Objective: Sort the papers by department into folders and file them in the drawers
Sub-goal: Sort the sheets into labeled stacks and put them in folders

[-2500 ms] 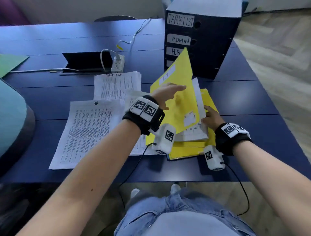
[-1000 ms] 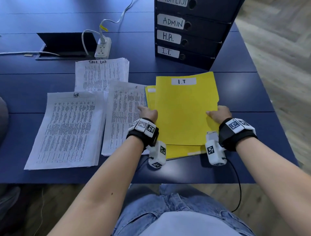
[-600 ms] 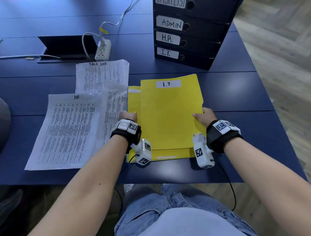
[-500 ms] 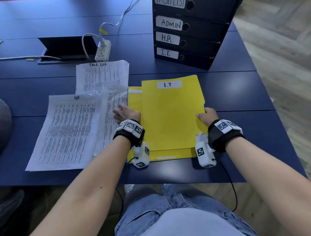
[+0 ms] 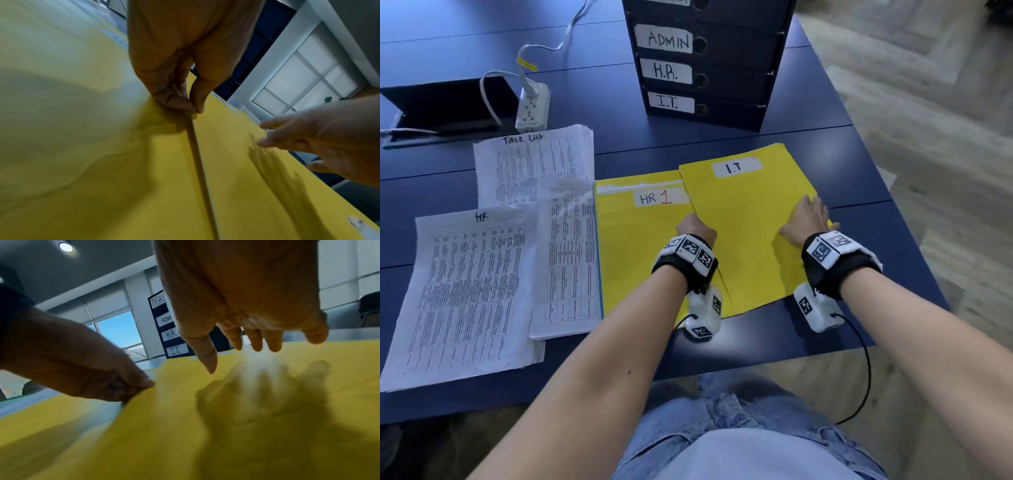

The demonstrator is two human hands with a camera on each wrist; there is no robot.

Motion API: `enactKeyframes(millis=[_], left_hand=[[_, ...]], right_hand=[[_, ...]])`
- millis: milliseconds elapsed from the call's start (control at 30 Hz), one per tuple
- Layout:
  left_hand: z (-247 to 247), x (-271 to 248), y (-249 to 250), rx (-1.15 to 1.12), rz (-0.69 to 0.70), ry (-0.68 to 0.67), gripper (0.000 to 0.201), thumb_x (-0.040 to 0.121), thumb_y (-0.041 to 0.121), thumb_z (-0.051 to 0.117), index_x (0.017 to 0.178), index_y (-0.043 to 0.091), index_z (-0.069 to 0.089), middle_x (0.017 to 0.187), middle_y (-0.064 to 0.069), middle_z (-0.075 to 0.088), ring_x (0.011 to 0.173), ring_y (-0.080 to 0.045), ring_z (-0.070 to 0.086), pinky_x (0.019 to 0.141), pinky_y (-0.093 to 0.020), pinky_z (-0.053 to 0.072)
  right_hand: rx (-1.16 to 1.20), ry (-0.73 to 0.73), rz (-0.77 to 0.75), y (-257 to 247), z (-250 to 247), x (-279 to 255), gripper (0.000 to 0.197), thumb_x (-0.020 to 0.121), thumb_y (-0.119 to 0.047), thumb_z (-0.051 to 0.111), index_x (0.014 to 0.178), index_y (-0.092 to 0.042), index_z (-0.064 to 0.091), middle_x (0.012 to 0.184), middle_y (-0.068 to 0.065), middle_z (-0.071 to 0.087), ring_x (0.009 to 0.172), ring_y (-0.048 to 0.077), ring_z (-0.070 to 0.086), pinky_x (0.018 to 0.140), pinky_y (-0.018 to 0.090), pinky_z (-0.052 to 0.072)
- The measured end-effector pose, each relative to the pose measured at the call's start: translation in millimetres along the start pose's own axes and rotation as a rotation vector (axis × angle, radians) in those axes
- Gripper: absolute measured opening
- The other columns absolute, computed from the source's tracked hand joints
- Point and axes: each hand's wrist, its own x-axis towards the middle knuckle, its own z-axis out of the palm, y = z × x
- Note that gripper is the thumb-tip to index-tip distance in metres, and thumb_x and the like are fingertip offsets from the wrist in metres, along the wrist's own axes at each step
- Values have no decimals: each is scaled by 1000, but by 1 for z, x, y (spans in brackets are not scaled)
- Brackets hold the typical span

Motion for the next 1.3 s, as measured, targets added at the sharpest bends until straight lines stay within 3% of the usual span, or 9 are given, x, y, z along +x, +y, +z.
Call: enactKeyframes(millis=[133, 200, 300, 433, 533, 800, 933, 1167, 1300], left_hand=[[13, 5, 9, -34, 62, -3, 28, 91, 7, 51, 67, 11, 38, 67, -1, 37, 55, -14, 32, 50, -26, 32], [11, 2, 8, -44, 125, 6, 5, 90, 5, 51, 93, 7, 54, 89, -5, 49, 72, -21, 45, 63, -28, 36], [5, 3, -6, 70, 196, 64, 44, 86, 13, 60, 128, 14, 47, 130, -10, 38, 116, -29, 42, 86, -33, 40], [-10, 3, -28, 357, 165, 61, 83, 78, 42, 68, 144, 35, 19, 154, -5, 1, 141, -31, 0, 111, -53, 12], [-15, 4, -40, 372, 113, 13, 94, 77, 52, 65, 146, 40, 1, 154, -2, -20, 141, -30, -20, 108, -61, -4], [-14, 4, -49, 344, 118, 23, 94, 78, 54, 62, 146, 39, -1, 154, -1, -23, 140, -28, -22, 107, -63, -7], [-22, 3, -57, 287, 65, 94, 103, 74, 56, 66, 147, 33, -3, 154, -5, -20, 141, -29, -21, 109, -59, -7], [-49, -6, -83, 17, -202, 261, 125, 69, 53, 72, 145, 6, -15, 152, -21, -13, 142, -34, -10, 112, -54, 4], [-51, -12, -96, -34, -198, 331, 121, 69, 50, 73, 144, -2, -5, 147, -20, 12, 137, -35, 14, 111, -47, 23]], right_hand=[[5, -161, -193, -23, 16, -10, 65, 91, -11, 48, 147, -19, 16, 156, 5, 7, 142, 27, 9, 110, 55, 17], [-2, -220, -227, -34, 26, -13, 63, 94, -16, 44, 148, -28, 13, 157, 2, -2, 144, 29, 0, 110, 58, 15], [-53, -267, -216, -42, 36, -15, 67, 93, -47, 45, 147, -37, 8, 156, -1, -13, 142, 35, -12, 105, 67, 9], [-147, -307, -230, -34, 40, -10, 94, 75, -73, 49, 145, -42, -7, 153, -6, -24, 139, 36, -23, 99, 75, 4], [-178, -291, -198, -27, 37, -2, 92, 76, -74, 45, 144, -45, -10, 153, -9, -25, 139, 36, -24, 98, 76, 5], [-229, -254, -157, -17, 36, 14, 95, 75, -78, 39, 145, -40, -12, 153, 1, -26, 139, 37, -23, 107, 68, 2], [-112, -229, -209, -37, 31, 4, 75, 87, -50, 54, 146, -24, 17, 157, 6, -7, 142, 36, -7, 110, 62, 11], [81, -156, -317, -81, 46, -23, 30, 95, -22, 46, 113, 1, 50, 135, 19, 37, 124, 34, 37, 96, 40, 34], [151, -140, -152, -88, 54, -22, 35, 92, -25, 50, 67, -11, 31, 132, 22, 36, 110, 35, 44, 90, 38, 37]])
